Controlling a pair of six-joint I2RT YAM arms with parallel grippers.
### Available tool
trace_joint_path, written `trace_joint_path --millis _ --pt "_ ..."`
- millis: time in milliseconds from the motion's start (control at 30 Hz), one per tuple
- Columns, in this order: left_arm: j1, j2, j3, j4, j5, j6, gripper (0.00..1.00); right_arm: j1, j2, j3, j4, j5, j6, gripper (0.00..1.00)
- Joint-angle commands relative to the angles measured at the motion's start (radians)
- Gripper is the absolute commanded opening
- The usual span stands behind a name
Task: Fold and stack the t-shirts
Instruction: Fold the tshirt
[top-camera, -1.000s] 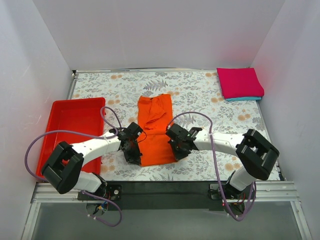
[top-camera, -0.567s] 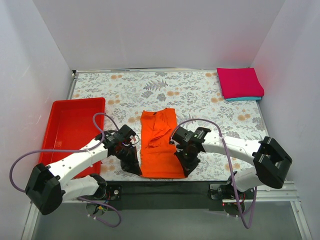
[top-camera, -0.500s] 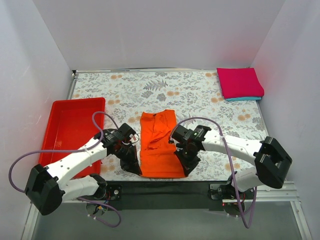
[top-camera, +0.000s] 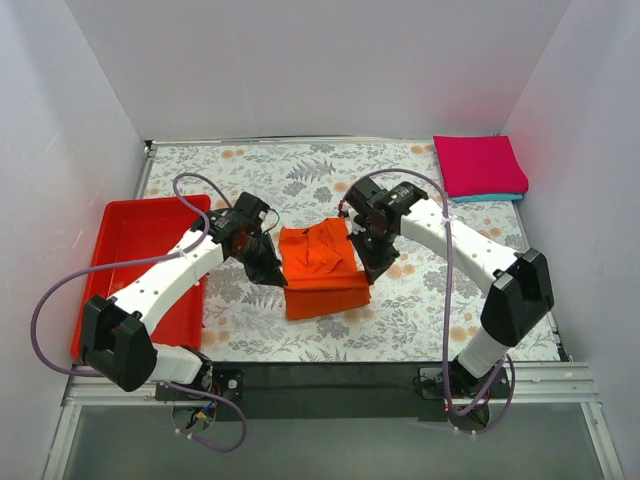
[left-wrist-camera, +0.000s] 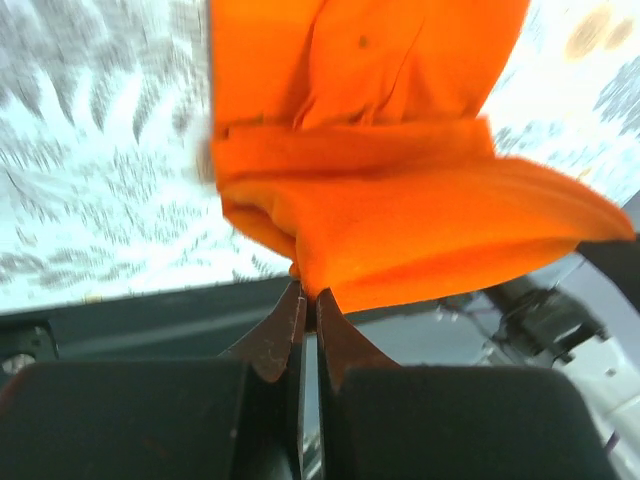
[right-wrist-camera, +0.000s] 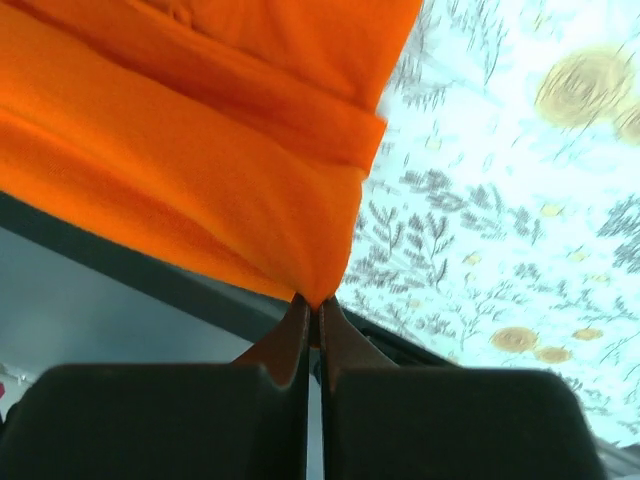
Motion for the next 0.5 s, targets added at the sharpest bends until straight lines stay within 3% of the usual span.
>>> trace_joint_path --millis 0,300,467 --pt "0.060 0.005 0.074 0.045 -0.099 0.054 0.00 -0.027 0.048 0.132 -0.077 0.068 -0.067 0.01" --pt "0.103 0.089 0.115 0.166 -0.118 0.088 0.00 -0.067 0.224 0.427 -0.075 0.125 -0.113 0.01" --pt "0.127 0.143 0.109 0.238 -0.121 0.092 0.00 -0.076 0.330 0.512 -0.069 0.151 -0.135 0.01"
